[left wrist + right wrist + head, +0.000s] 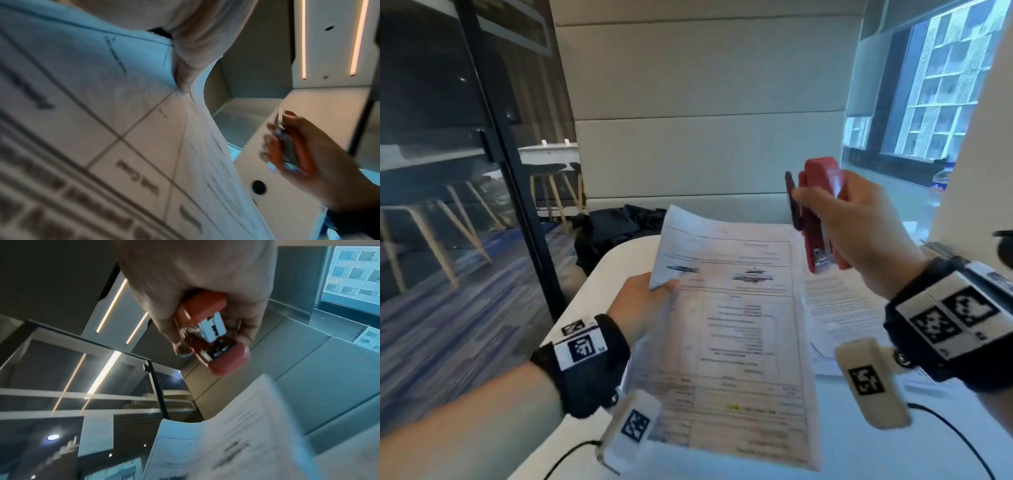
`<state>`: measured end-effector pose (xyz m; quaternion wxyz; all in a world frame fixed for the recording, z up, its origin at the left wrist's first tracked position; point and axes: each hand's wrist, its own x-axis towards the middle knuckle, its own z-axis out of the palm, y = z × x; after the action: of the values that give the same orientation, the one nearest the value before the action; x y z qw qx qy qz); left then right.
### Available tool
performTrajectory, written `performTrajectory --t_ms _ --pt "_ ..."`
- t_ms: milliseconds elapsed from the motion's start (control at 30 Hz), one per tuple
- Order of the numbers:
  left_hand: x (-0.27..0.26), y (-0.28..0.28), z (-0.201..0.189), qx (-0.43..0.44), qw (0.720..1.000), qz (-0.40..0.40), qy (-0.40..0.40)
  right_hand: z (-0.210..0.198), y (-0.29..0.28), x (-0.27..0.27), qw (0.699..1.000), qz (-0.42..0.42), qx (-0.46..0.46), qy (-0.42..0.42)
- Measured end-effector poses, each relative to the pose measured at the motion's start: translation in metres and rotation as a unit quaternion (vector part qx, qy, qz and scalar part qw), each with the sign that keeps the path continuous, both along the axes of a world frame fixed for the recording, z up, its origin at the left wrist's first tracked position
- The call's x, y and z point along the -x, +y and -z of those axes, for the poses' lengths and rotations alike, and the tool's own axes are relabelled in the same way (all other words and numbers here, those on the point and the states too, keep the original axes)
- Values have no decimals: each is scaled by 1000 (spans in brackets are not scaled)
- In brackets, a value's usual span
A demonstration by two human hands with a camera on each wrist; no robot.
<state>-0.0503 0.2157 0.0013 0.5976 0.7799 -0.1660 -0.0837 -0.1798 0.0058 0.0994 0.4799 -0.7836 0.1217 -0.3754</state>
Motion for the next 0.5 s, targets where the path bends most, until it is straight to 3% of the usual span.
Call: performTrajectory --t_ms 100,200,367,500 --pt "-52 12 7 -59 997 -39 4 25 3 10 980 -35 74 180" --pt "-86 21 11 -130 989 -76 6 48 12 18 913 -82 195 348" --pt "-112 27 21 -301 950 -85 -17 85 24 25 832 -196 240 460" --pt "-120 17 30 -428 901 -72 -13 104 27 27 769 -217 289 527"
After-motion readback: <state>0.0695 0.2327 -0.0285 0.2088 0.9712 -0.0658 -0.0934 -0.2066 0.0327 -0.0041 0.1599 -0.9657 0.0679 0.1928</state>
